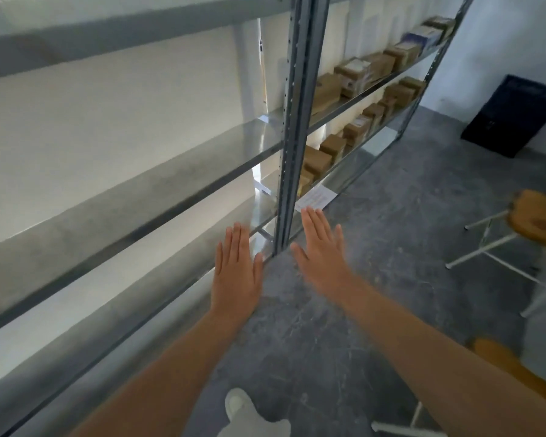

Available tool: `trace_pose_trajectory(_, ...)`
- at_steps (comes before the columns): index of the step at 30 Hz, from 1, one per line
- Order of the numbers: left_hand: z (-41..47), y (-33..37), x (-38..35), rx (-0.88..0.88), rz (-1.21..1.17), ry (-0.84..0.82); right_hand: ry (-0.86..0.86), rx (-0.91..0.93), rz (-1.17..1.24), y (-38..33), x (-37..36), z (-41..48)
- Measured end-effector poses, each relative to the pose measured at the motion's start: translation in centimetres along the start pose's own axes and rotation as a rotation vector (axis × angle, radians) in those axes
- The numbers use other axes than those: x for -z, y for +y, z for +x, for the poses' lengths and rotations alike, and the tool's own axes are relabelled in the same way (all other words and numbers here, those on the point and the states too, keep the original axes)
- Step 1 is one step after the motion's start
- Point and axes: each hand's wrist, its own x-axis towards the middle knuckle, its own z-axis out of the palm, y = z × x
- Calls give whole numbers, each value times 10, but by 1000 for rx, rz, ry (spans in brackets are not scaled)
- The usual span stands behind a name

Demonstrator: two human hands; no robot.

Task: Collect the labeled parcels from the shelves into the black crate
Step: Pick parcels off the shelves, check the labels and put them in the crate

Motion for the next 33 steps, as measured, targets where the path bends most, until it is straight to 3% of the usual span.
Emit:
trace_pose_trajectory(9, 58, -91, -45, 196, -20, -55, -172, 3, 2, -23, -76, 104)
trace_pose_trajectory(18, 75, -125, -94, 329, -89, -94, -352, 47, 24, -15, -150, 147)
trace_pose_trajectory(23, 63, -144, -154, 436, -90, -139, -488, 50, 43, 13, -202, 163)
trace_pose_trajectory(33, 17, -192, -313, 810, -199, -301, -755, 67, -37, 103, -363, 189)
